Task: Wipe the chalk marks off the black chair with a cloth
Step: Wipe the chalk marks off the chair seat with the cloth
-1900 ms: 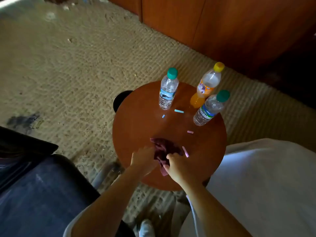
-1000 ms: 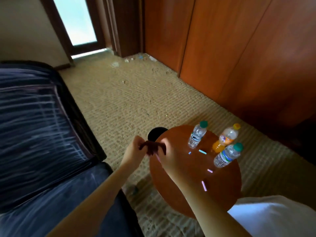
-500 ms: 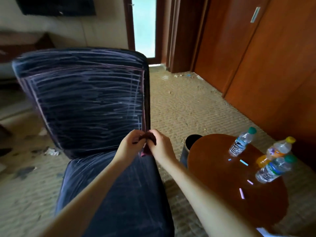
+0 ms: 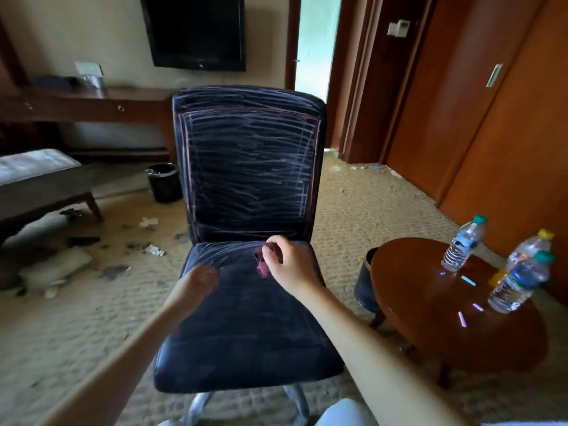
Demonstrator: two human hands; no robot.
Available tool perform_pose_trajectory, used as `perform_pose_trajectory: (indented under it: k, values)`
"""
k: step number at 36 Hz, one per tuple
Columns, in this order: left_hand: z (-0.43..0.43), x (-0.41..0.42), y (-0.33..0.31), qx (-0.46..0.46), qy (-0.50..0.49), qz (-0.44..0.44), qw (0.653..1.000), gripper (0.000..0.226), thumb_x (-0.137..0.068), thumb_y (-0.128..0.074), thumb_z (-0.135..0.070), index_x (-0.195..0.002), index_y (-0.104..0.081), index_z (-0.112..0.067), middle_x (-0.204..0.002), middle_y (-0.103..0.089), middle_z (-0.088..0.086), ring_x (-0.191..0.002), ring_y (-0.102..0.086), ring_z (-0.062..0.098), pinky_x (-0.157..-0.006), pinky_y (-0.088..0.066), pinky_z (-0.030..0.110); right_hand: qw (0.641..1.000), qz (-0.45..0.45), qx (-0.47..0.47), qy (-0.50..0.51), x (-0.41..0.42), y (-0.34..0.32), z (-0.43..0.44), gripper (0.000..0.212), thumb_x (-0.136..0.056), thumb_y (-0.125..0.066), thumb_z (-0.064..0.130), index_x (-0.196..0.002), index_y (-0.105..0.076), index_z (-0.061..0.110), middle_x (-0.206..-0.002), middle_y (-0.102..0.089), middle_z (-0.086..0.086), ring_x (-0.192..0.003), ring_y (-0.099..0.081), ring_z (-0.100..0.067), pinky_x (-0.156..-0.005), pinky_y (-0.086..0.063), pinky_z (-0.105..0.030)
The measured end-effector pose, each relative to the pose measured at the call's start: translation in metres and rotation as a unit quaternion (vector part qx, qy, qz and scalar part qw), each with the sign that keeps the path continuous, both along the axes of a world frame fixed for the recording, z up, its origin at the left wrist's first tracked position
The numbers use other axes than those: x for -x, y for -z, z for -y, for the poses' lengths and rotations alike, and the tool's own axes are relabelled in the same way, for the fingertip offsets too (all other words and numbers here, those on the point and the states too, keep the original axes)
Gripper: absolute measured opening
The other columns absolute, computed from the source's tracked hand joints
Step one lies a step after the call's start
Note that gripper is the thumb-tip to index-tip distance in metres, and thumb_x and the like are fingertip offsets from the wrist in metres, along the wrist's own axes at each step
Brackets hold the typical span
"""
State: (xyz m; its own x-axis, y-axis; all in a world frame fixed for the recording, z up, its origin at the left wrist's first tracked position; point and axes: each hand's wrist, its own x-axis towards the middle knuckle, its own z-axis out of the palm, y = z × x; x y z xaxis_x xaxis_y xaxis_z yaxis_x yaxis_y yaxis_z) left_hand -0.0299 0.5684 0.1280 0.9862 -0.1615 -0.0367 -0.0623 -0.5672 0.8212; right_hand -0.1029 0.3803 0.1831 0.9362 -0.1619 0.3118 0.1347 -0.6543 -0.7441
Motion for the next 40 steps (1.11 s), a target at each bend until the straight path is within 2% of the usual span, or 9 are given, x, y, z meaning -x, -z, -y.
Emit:
perform_pose_trajectory:
  k: [5,10,16,19,21,23,30,36,40]
  values:
    - [-0.007,0.025,-0.039,-0.060,0.071,0.121,0.988,0.047,-0.093,-0.054,-0.009,-0.139,-0.045,-0.014,-0.124,-0.060,0.008,-0.100,-0.059,0.017,-0.076,-0.044,0.016,0.993,0.018,0.116,-0.013,0.014,-0.003,-0.026,0.006,-0.094,-0.053,0.012,-0.095,-0.058,0.011,-0.081,-0.065,-0.002,-0.071,-0.058,-0.015,-0.059,-0.037,-0.021]
    - [-0.008,0.054,-0.069,-0.189,0.129,0.226,0.947,0.056,-0.095,-0.051,-0.029,-0.147,-0.031,-0.029,-0.148,-0.038,-0.004,-0.134,-0.035,0.021,-0.106,-0.035,0.039,0.979,0.057,0.182,-0.068,0.025,-0.006,-0.039,0.025,-0.092,-0.049,0.003,-0.116,-0.045,0.008,-0.096,-0.061,-0.010,-0.082,-0.059,-0.027,-0.061,-0.036,-0.031]
    - [-0.036,0.073,-0.074,-0.198,0.132,0.242,0.941,0.039,-0.088,-0.062,-0.029,-0.127,-0.057,-0.024,-0.138,-0.049,-0.006,-0.130,-0.037,0.020,-0.106,-0.034,0.043,0.962,0.163,0.173,-0.132,0.042,-0.010,-0.055,0.019,-0.088,-0.053,-0.002,-0.106,-0.050,0.004,-0.093,-0.059,-0.013,-0.083,-0.056,-0.027,-0.067,-0.046,-0.040]
    - [-0.042,0.080,-0.074,-0.125,0.109,0.222,0.961,0.022,-0.087,-0.064,-0.017,-0.109,-0.066,-0.014,-0.109,-0.064,-0.002,-0.105,-0.056,0.019,-0.085,-0.045,0.029,0.957,0.177,0.171,-0.156,0.048,-0.008,-0.061,0.021,-0.087,-0.055,-0.004,-0.107,-0.053,0.001,-0.094,-0.059,-0.012,-0.086,-0.056,-0.026,-0.071,-0.046,-0.036]
    - [-0.044,0.086,-0.070,-0.082,0.089,0.205,0.971,0.014,-0.087,-0.062,-0.011,-0.102,-0.063,-0.011,-0.093,-0.065,-0.003,-0.086,-0.061,0.018,-0.067,-0.047,0.018,0.966,0.154,0.142,-0.151,0.048,-0.001,-0.062,0.026,-0.089,-0.057,-0.001,-0.114,-0.053,0.003,-0.104,-0.060,-0.010,-0.095,-0.056,-0.022,-0.079,-0.045,-0.030]
    - [-0.046,0.091,-0.063,-0.058,0.079,0.195,0.976,0.009,-0.089,-0.061,-0.012,-0.097,-0.060,-0.015,-0.084,-0.066,-0.001,-0.071,-0.064,0.021,-0.057,-0.053,0.029,0.979,0.127,0.107,-0.122,0.048,0.008,-0.061,0.024,-0.088,-0.060,0.002,-0.112,-0.055,0.005,-0.106,-0.060,-0.008,-0.095,-0.057,-0.020,-0.081,-0.045,-0.029]
    - [-0.035,0.091,-0.030,-0.049,0.096,0.179,0.978,0.010,-0.090,-0.059,-0.011,-0.100,-0.061,-0.014,-0.079,-0.054,-0.018,-0.073,-0.053,0.008,-0.063,-0.040,0.011,0.998,0.050,0.000,-0.029,0.047,0.040,-0.063,0.027,-0.086,-0.058,0.000,-0.112,-0.056,0.006,-0.102,-0.061,-0.005,-0.091,-0.057,-0.019,-0.077,-0.043,-0.025]
    - [-0.019,0.085,-0.008,-0.034,0.099,0.140,0.985,0.011,-0.088,-0.061,-0.008,-0.093,-0.053,-0.014,-0.085,-0.057,-0.004,-0.080,-0.054,0.017,-0.059,-0.036,0.017,0.983,-0.093,-0.154,0.031,0.035,0.063,-0.052,0.015,-0.086,-0.065,0.019,-0.078,-0.051,0.019,-0.079,-0.060,0.002,-0.081,-0.062,-0.024,-0.074,-0.052,-0.038]
    - [-0.006,0.082,0.005,-0.034,0.125,0.096,0.987,0.016,-0.086,-0.061,-0.005,-0.092,-0.049,-0.012,-0.084,-0.056,-0.003,-0.081,-0.053,0.018,-0.064,-0.039,0.018,0.966,-0.101,-0.237,0.002,0.039,0.074,-0.041,0.010,-0.089,-0.065,0.022,-0.089,-0.055,0.020,-0.095,-0.064,0.000,-0.092,-0.063,-0.022,-0.081,-0.052,-0.037]
